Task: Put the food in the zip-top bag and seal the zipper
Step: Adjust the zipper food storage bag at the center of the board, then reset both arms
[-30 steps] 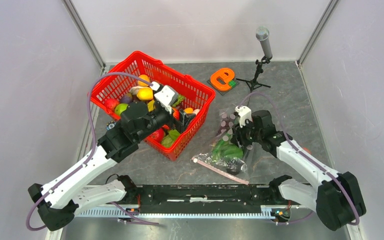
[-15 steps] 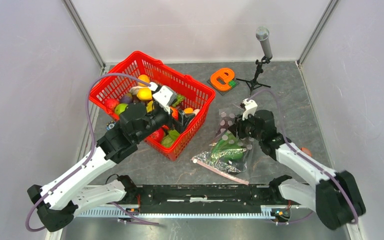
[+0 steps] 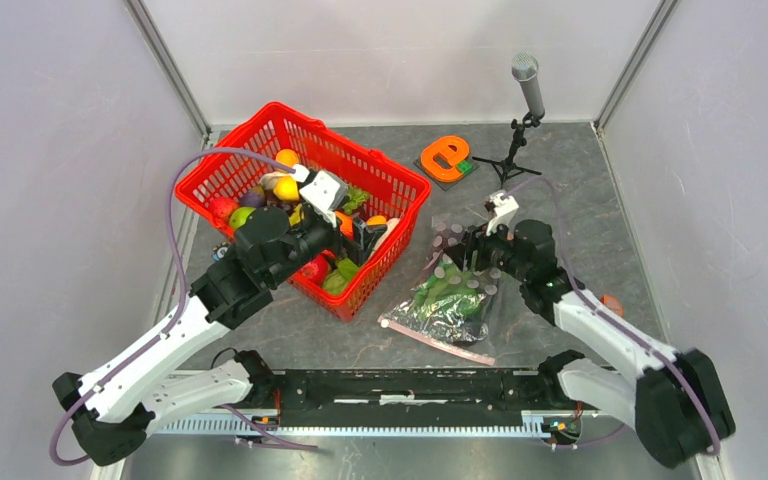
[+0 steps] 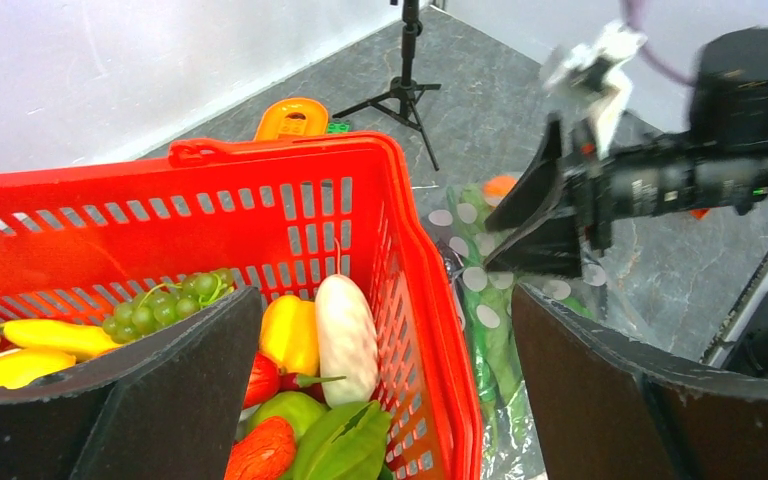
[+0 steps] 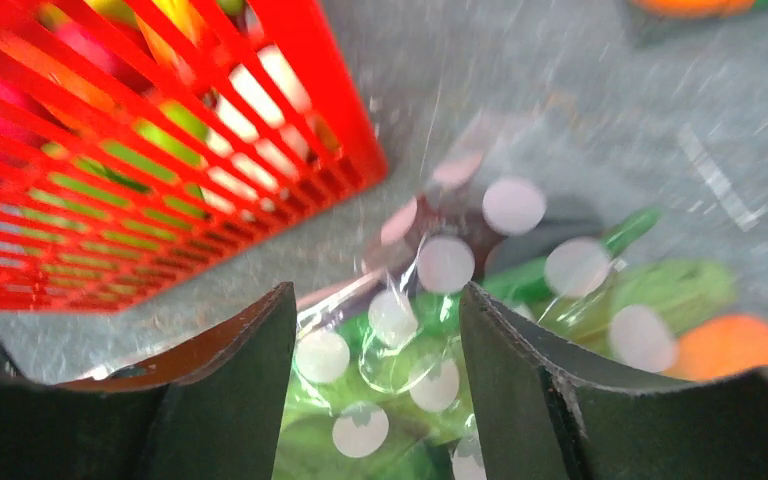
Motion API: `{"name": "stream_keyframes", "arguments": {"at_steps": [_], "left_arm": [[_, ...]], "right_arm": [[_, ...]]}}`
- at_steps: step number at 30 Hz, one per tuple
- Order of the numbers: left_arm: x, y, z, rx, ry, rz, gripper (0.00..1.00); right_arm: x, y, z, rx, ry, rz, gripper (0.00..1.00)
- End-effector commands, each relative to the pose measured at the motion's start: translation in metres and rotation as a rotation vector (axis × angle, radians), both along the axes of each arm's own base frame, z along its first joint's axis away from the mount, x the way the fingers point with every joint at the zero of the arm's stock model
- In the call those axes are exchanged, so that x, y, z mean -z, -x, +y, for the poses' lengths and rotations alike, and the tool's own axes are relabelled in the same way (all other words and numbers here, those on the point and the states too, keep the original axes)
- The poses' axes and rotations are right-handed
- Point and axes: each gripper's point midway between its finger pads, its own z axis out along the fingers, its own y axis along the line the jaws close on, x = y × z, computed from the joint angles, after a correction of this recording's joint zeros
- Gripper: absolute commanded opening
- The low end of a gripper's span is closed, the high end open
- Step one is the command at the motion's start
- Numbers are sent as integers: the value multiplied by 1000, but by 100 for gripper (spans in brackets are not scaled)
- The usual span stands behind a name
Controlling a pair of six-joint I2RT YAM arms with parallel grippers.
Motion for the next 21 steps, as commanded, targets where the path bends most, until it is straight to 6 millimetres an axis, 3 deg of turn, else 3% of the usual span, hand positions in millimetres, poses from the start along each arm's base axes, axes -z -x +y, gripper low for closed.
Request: {"name": "stream_keyframes", "arguments": {"at_steps": [1,6,9,12,17,21], "left_arm": [[-11,-7,13,-82,54,-13,100],[-9,-18,25,-172,38,-23,100],[-7,-27,34,-225,1,-28,100],[-7,-39,56,-323,-24,-12,100],[-13,-50,90,-403,38,8,100],[-8,-62,119,-466,41,44,100]], "right_arm": [[-75,-16,-18,116,-42,-272,67],[-93,-23,-93,503,77,-318,78],[-99,-15,-146,756,173,-328,82],[-104,-4,-181,900,282,-340,86],[-114,4,-200,965,373,-352,91],[-119,2,-193,922,367,-356,93]]}}
